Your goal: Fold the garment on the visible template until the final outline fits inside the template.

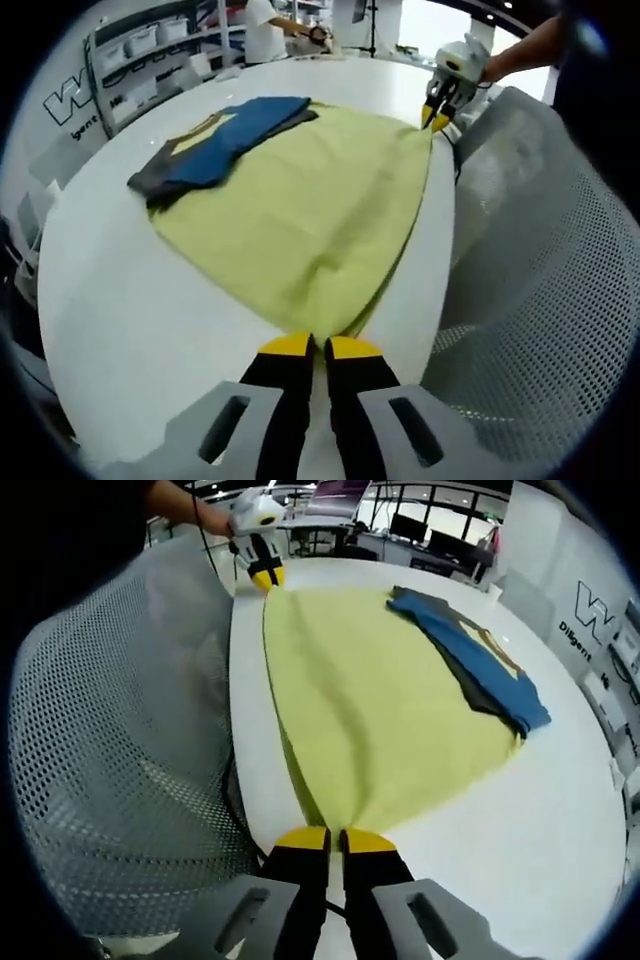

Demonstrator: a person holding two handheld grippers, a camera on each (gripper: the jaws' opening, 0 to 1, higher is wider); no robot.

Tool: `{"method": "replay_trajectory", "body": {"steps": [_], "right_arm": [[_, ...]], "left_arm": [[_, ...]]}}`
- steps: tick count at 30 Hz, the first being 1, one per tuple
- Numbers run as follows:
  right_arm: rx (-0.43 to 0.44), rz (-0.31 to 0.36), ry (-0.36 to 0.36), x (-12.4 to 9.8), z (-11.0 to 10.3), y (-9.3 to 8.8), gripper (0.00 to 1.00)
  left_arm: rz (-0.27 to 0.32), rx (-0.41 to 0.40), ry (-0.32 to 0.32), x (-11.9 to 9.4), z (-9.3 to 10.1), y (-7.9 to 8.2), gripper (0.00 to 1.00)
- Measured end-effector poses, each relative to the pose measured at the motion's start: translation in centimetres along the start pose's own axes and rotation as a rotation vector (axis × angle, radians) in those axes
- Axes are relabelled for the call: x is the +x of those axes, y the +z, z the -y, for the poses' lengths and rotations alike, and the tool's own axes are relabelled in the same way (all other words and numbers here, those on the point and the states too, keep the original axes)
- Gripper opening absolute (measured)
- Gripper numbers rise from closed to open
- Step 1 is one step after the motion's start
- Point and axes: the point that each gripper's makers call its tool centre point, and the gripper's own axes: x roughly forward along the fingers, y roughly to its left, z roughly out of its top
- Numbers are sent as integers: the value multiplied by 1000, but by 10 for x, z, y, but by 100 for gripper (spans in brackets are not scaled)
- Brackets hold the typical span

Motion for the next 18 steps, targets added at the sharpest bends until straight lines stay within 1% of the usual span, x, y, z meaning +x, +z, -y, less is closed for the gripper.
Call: {"method": "replay_trajectory", "body": {"steps": [4,6,8,12,14,15,16,17,18], "right_arm": [[-1,8,-9,-7,3,5,0],[21,19,-13,-10,6,7,0],[22,20,-14,-11,7,6,0],[32,24,-3,-8,6,5,0],[22,27,7,-8,3,6,0],[21,29,9,-8,2,7,0],[24,31,15,-7,1,6,3],[43,37,27,-7,-2,7,10],[48,39,31,-7,-2,7,15]], "left_arm": [[3,-34,-4,-6,-2,3,4],[9,-56,-5,-9,-3,6,4],[10,-68,-6,-11,-4,8,4],[2,-63,-12,-8,-3,6,4],[-8,-49,-14,-4,0,2,4],[-12,-24,-12,-3,2,2,4],[-13,-9,-12,-2,3,1,4],[-17,19,-18,-1,4,0,5],[-16,41,-19,-1,4,0,6]]}}
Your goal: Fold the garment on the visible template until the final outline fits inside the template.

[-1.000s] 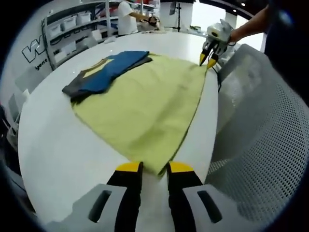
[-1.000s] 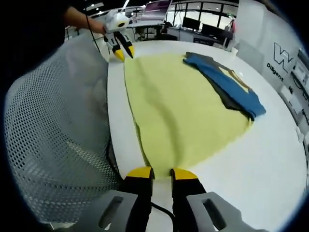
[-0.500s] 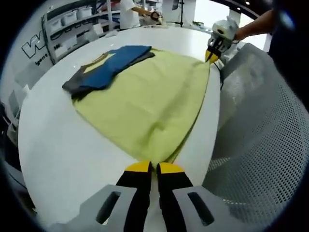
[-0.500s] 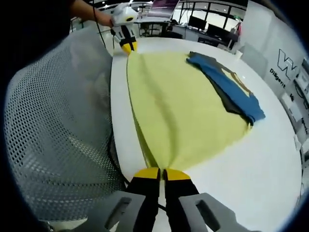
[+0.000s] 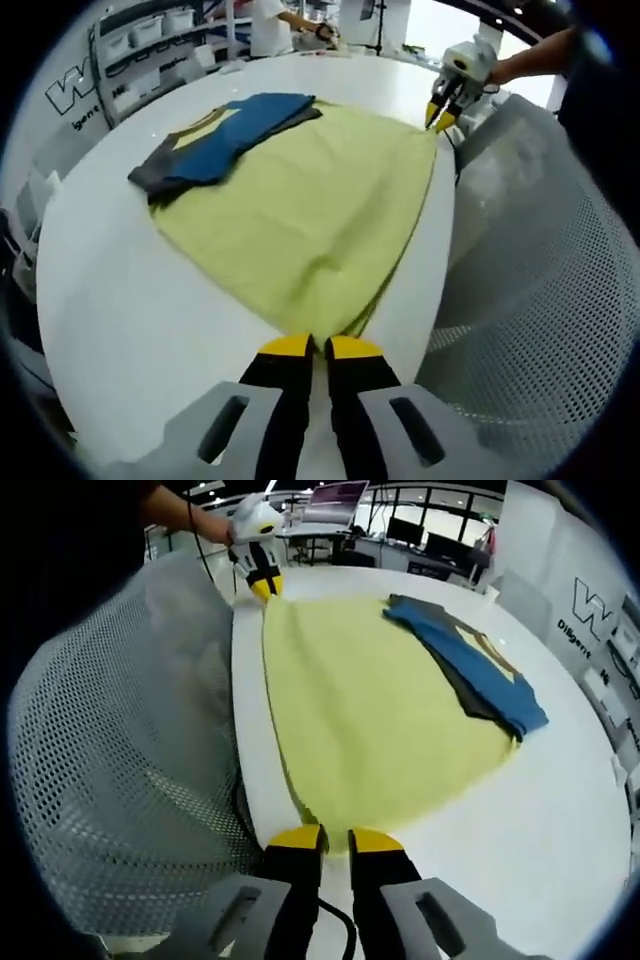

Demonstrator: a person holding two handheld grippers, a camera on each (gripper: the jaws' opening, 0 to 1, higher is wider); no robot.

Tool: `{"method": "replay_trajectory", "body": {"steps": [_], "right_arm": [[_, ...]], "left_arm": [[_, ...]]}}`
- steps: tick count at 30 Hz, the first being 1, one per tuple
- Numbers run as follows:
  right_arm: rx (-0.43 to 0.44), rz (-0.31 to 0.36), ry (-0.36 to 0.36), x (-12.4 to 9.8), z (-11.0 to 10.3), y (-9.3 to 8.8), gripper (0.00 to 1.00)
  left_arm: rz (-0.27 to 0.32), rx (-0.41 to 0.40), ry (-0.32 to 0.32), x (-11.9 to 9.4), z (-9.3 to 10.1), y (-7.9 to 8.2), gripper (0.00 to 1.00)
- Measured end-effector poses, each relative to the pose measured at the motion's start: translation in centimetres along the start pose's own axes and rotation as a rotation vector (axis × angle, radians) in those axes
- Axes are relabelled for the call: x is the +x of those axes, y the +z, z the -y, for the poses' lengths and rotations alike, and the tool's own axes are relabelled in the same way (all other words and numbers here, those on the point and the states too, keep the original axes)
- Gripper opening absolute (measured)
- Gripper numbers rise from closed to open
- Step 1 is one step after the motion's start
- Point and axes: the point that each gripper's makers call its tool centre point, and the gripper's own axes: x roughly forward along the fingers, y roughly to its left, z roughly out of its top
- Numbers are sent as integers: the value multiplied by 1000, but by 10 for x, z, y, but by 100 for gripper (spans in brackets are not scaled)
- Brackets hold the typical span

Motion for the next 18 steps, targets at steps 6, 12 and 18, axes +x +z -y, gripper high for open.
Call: {"method": "replay_trajectory", "body": {"steps": [6,12,18], "right_arm": [[-43,-29,20,5,-7,-7,20],[-85,-40,25,8,-7,-9,13],[-159,-64,29,10,-5,-8,5]], "left_arm": [[3,77,-6,0,6,-1,15],[1,127,-12,0,7,-2,18],[-9,169,-29,0,8,-3,17]]}}
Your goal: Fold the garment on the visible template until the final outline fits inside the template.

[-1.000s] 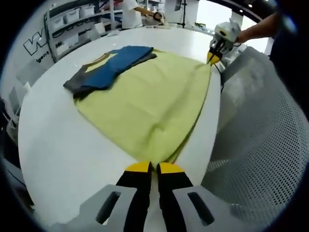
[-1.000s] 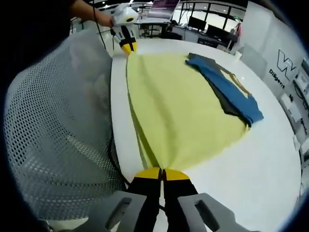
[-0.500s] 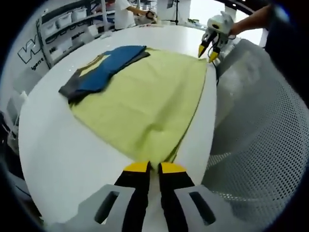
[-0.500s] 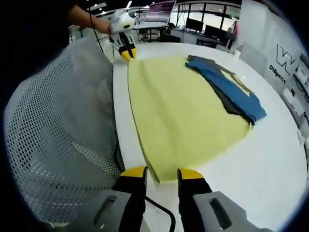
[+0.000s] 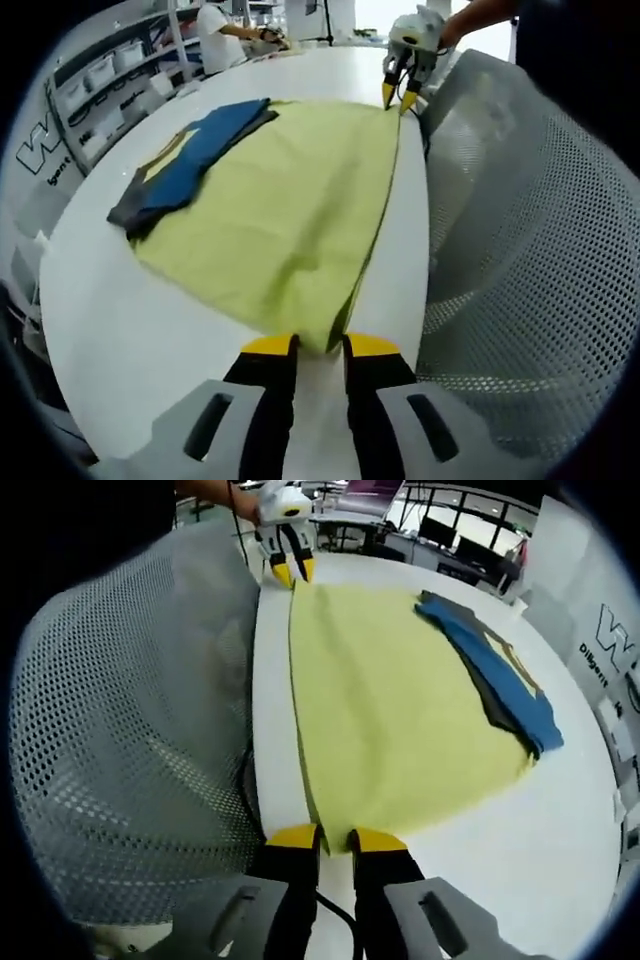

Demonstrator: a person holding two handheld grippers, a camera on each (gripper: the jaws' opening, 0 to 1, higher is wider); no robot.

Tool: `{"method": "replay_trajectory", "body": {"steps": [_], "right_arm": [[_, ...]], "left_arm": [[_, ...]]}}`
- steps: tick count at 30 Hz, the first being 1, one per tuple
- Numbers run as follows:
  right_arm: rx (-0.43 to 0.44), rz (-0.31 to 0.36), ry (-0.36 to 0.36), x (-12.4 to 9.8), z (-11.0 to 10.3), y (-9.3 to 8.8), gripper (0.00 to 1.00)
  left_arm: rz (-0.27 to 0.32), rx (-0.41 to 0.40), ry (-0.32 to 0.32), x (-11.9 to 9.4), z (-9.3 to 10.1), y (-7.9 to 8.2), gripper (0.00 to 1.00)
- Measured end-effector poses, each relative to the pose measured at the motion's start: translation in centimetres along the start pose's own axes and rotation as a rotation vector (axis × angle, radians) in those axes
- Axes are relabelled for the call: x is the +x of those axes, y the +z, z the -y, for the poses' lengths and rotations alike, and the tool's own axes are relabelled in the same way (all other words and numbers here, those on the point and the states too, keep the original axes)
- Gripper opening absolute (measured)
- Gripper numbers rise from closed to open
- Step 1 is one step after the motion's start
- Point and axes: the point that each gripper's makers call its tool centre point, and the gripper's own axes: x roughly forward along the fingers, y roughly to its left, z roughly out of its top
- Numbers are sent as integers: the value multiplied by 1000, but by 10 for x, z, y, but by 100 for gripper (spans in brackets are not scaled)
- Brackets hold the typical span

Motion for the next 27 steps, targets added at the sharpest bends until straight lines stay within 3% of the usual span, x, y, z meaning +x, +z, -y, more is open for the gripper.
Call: {"method": "replay_trajectory", "body": {"steps": [6,14,20,27], "right_arm": [[-1,-17,-16,-2,4,0,0],[42,5,-36,-10,11,3,0],[56,32,-77,-23,25,12,0],[19,57,-155,-40,50,28,0]], "left_arm": [[-22,7,1,1,-5,0,6],[-43,-117,-4,-2,-11,1,4],[-18,-153,14,-15,-21,11,4],[30,-116,80,-33,-43,31,4]]}}
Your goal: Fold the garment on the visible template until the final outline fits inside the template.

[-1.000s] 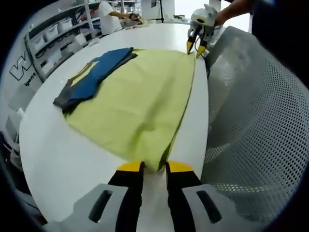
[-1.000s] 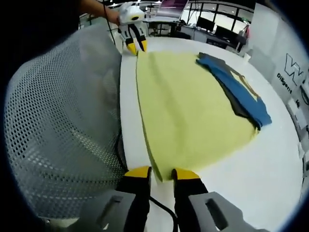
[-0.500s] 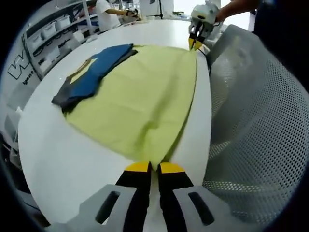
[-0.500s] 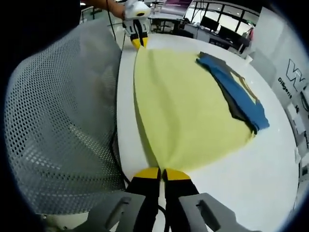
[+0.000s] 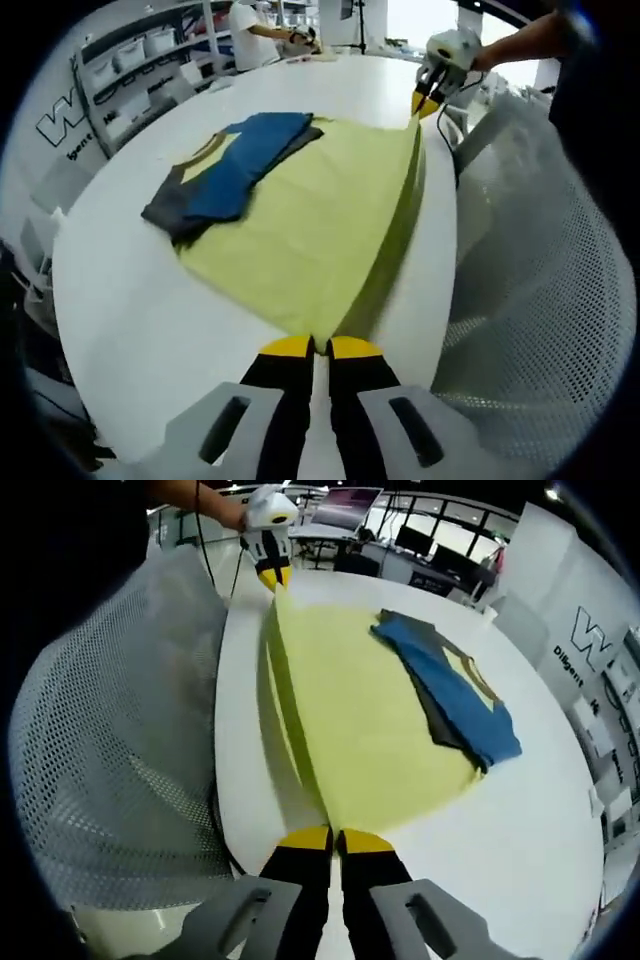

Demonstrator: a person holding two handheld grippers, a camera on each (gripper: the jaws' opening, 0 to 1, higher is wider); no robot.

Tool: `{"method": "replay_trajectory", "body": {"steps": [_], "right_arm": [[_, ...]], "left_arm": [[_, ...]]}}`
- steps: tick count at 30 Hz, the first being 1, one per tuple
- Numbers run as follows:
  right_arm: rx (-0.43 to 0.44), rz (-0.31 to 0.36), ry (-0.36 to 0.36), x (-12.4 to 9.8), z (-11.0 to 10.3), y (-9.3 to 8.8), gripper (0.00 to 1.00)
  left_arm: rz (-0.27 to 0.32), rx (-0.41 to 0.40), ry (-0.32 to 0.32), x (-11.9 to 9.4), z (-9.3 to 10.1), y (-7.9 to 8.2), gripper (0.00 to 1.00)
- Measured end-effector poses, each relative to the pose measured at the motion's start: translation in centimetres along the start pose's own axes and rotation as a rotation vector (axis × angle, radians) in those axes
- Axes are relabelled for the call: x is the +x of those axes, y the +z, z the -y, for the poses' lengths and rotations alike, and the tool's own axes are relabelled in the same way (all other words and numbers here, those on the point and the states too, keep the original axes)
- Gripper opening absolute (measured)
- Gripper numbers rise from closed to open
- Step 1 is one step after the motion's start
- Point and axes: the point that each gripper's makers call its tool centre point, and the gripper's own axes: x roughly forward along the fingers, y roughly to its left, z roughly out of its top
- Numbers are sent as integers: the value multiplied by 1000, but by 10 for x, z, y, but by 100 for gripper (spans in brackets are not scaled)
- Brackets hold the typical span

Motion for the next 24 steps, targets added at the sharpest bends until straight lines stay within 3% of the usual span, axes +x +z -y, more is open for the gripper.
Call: {"method": "replay_trajectory", "body": {"steps": [12,24], "right_arm": [[-35,81,-159,-33,56,42,0],[-54,132,-236,-59,76,66,0]], "left_arm": [[72,13,105,-26,-38,35,4],[111,46,164,-52,-54,61,4]]}}
